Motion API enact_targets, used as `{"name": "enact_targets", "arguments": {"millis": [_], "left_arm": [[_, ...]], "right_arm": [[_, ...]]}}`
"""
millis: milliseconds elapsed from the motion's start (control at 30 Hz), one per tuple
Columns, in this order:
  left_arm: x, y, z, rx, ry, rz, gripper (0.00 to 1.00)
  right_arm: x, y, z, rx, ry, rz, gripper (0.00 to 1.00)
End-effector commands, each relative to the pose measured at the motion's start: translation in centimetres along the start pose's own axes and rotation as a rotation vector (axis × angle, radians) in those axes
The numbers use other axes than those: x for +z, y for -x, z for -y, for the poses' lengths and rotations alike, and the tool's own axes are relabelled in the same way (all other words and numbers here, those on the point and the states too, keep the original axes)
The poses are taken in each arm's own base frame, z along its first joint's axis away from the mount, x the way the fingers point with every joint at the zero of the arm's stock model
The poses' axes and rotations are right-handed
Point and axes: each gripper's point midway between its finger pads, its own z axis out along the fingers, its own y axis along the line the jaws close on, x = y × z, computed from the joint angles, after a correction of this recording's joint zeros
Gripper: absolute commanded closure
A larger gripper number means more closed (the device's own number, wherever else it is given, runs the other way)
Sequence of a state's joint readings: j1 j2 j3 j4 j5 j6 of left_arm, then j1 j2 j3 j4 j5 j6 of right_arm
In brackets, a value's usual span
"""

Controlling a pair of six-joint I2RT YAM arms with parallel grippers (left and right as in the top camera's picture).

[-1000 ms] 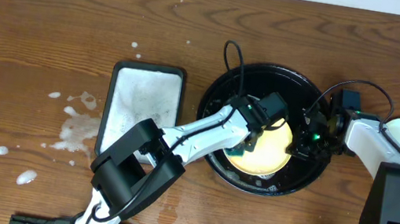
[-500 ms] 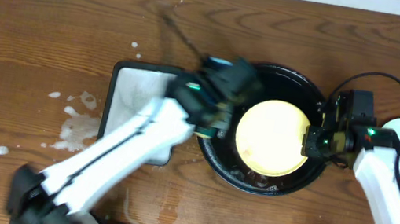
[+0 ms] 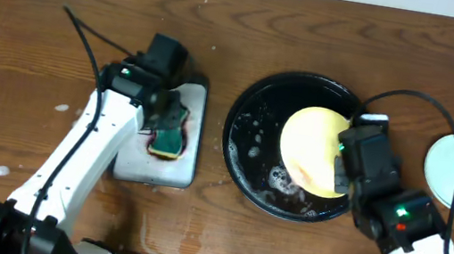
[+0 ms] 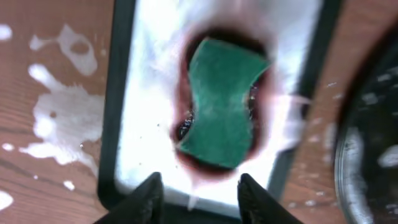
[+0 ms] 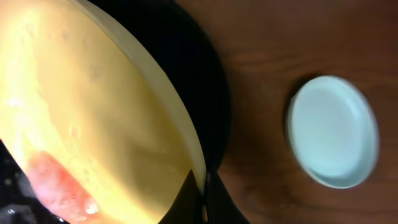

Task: Clean dirty plates on tray and stack at the side
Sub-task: 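Return the sponge to the soapy tray with the left gripper, then lift the yellow plate with the right gripper and carry it right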

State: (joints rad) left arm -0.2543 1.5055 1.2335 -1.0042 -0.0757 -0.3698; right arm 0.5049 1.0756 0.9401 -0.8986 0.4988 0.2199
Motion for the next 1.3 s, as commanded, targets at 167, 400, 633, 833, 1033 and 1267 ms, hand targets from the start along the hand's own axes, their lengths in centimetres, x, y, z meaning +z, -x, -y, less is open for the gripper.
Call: {"name": "enact_targets", "arguments": {"millis": [167, 400, 633, 833, 1033, 1267], "left_arm": [[-2.5, -0.1, 1.0, 0.027, -0.188, 0.013, 0.44], [-7.8, -0.6, 1.4, 0.031, -0.317, 0.149, 0.32], [-10.4, -0.9, 1.0, 0.031, -0.348, 0.235, 0.19], [-10.5, -0.9, 1.0, 0.031, -0.349, 0.238, 0.18], [-10.5, -0.9, 1.0, 0.031, -0.349, 0.237, 0.18], [-10.5, -0.9, 1.0, 0.031, -0.349, 0.237, 0.18]], "right_arm": [[-3.0, 1.8, 0.6, -0.153, -0.232, 0.165, 0.99], [-5.7, 3.2, -0.7, -0.248, -0.307, 0.303, 0.99], [-7.7, 4.0, -1.1, -0.304, -0.378, 0.396, 0.99], [-8.6, 4.4, -1.3, -0.334, -0.407, 0.433, 0.99], [-8.6, 4.4, -1.3, -0.334, -0.407, 0.433, 0.99], [-8.6, 4.4, -1.3, -0.334, -0.407, 0.433, 0.99]]}}
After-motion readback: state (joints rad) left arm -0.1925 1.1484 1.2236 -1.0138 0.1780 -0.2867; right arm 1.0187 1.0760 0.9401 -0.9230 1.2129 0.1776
